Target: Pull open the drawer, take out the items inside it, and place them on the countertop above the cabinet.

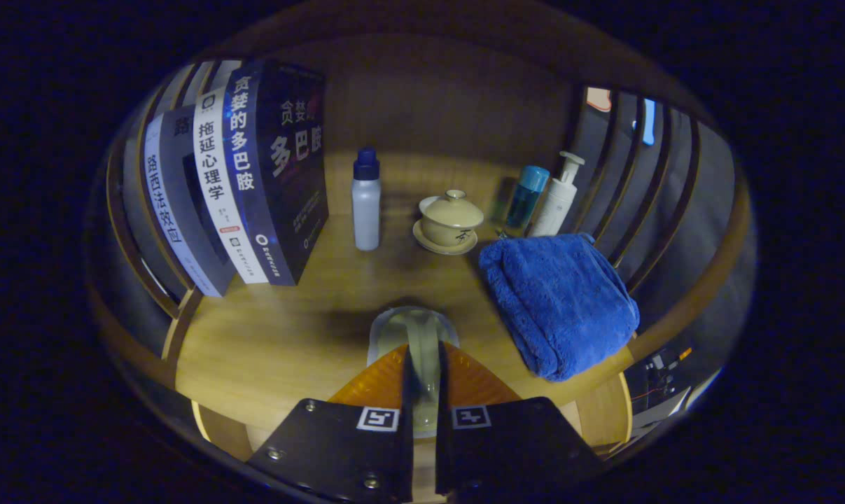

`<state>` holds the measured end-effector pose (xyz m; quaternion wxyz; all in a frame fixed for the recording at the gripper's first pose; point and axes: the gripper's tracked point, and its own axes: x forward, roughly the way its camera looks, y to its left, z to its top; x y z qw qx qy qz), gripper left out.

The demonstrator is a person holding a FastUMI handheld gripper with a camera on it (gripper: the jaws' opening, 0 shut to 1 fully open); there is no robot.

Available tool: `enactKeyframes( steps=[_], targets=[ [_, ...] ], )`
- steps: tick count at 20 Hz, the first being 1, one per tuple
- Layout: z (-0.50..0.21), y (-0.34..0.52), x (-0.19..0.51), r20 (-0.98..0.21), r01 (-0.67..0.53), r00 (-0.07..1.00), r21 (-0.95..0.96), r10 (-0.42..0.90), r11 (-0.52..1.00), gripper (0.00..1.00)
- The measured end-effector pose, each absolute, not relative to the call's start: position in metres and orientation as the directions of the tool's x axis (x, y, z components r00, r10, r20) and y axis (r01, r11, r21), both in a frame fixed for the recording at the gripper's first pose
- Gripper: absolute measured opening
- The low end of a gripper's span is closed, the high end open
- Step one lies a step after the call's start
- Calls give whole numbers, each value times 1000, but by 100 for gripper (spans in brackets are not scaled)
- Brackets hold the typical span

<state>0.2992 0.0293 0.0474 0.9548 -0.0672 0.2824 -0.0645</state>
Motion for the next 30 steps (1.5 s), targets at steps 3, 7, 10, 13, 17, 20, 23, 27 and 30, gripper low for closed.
enactKeyframes(
  steps=[3, 7, 10, 13, 17, 20, 23, 27, 30],
  targets=[
    [48, 31, 312, -516, 94, 840, -166, -168, 982, 13],
    [48, 31, 323, -506, 91, 848, -151, -156, 984, 13],
    [49, 31, 325, -500, 79, 855, -141, -140, 987, 13],
    [46, 40, 323, -516, 58, 852, -72, -87, 996, 24],
    [44, 50, 314, -489, 42, 871, -16, -44, 999, 65],
    [47, 58, 303, -456, 33, 890, 3, -28, 999, 94],
    [63, 65, 286, -397, 16, 918, 0, -15, 1000, 97],
    [89, 63, 251, -320, 26, 947, -32, -35, 999, 97],
    [109, 58, 214, -255, 48, 965, -41, -57, 998, 97]
  ],
)
